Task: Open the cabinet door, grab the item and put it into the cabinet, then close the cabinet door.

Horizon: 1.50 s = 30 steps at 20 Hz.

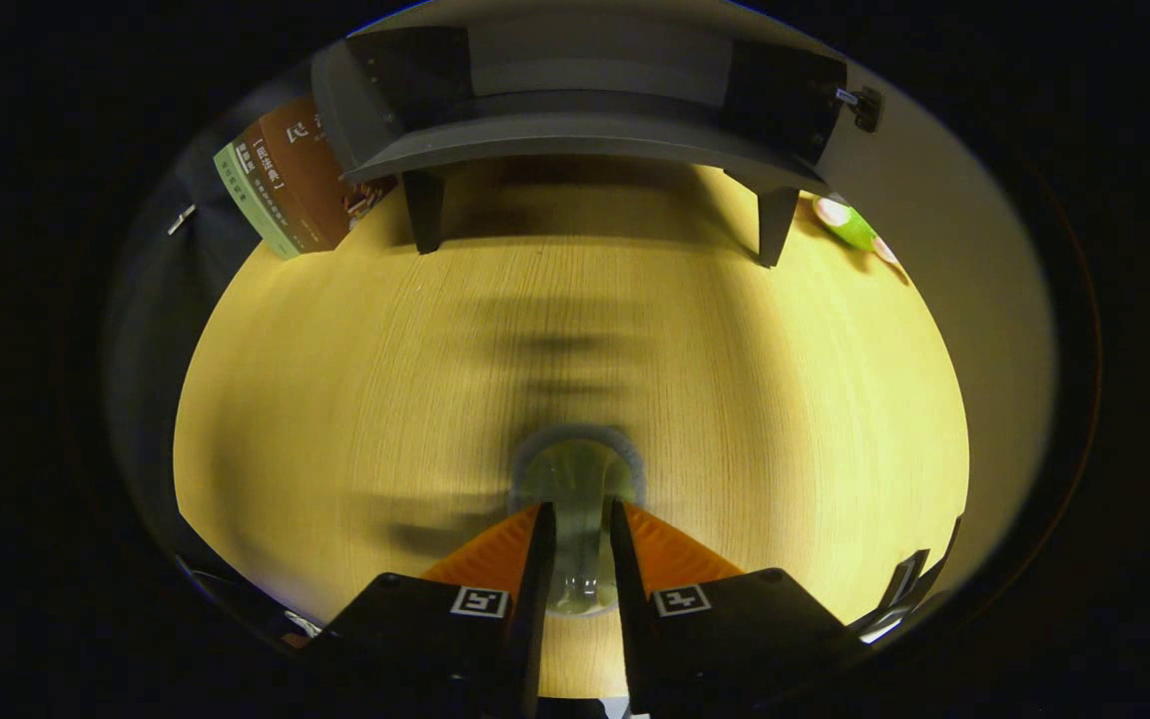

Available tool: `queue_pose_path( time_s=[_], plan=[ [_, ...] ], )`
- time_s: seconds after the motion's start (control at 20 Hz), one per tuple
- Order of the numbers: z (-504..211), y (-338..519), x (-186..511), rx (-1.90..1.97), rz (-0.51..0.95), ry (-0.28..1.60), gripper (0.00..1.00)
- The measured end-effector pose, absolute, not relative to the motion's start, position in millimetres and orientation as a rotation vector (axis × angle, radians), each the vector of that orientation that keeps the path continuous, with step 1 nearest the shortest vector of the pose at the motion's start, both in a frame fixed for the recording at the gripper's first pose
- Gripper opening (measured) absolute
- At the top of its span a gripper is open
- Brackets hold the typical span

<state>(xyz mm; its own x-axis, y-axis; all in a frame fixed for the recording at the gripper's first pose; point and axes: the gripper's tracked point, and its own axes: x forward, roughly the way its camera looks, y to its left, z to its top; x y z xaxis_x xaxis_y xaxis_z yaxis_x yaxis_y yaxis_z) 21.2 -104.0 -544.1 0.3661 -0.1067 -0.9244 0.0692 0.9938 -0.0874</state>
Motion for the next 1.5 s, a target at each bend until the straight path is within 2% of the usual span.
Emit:
queue_pose_path(
  time_s=[0.1, 0.2, 0.25, 0.3, 0.6, 1.05, 1.5],
  plan=[
    [-545, -105, 27, -0.028, -0.118, 1.175, 0.36],
    [-538, -104, 27, -0.02, -0.115, 1.159, 0.23],
    [-536, -105, 29, -0.015, -0.121, 1.145, 0.23],
    [-530, -103, 32, -0.014, -0.107, 1.135, 0.15],
    [-439, -108, 56, 0.052, -0.105, 0.997, 0.15],
    [-272, -107, 121, -0.017, -0.098, 0.633, 0.14],
    [-158, -110, 224, -0.06, -0.101, 0.352, 0.14]
  ],
)
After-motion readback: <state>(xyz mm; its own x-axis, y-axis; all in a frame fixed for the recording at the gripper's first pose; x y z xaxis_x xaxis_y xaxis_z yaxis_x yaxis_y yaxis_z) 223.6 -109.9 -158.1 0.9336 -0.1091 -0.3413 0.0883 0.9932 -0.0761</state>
